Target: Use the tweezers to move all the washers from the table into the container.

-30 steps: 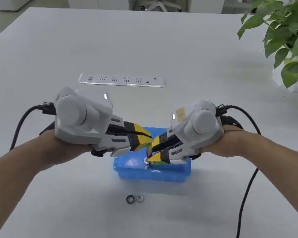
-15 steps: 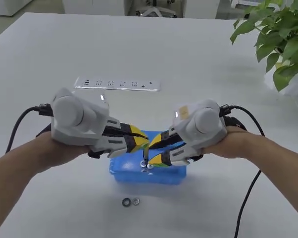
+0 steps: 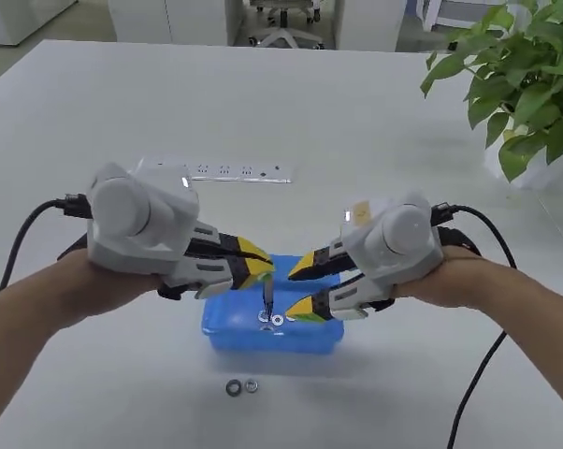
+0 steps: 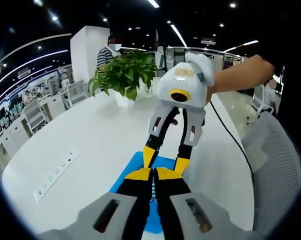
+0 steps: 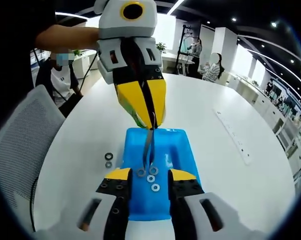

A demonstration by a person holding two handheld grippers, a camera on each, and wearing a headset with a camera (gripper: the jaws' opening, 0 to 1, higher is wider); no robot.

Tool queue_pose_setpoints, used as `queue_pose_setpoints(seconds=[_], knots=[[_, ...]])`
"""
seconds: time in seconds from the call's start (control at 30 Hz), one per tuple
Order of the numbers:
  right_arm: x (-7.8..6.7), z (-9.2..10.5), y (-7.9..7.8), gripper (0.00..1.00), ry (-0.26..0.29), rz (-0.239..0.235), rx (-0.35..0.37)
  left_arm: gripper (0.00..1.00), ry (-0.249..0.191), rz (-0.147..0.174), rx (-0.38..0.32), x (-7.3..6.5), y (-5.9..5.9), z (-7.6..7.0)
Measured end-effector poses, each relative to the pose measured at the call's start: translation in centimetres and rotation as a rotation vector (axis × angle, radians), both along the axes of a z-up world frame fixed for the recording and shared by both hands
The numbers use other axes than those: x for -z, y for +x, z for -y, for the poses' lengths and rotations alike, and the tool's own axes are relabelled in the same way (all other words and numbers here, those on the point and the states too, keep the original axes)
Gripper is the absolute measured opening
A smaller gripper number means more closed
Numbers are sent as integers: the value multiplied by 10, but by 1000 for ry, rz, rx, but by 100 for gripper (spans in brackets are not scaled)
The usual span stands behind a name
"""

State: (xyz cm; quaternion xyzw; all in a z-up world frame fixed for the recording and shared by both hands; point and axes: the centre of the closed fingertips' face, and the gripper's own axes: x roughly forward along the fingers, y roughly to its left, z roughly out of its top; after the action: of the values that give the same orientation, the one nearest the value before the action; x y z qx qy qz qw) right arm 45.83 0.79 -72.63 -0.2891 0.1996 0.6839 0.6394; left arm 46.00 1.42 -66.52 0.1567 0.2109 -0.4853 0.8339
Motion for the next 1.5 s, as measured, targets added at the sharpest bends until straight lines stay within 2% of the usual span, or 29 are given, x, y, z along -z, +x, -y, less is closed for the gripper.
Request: queue_pose_setpoints(seconds=[0.33,0.8,1.23,1.5], knots=[[-12,14,-5,34,11,0,51,5,12,2,-5,-15,-10,-4],[-24,30,-19,46,21,-7,92,5,18,7,-16,-30,-26,-12],[-27,42,-32,64,27,-17,134,5,24,11,-15,-38,-41,-16],[-28,48,-37,71,31,-22,158,5,24,7,-13,-38,-49,-16]])
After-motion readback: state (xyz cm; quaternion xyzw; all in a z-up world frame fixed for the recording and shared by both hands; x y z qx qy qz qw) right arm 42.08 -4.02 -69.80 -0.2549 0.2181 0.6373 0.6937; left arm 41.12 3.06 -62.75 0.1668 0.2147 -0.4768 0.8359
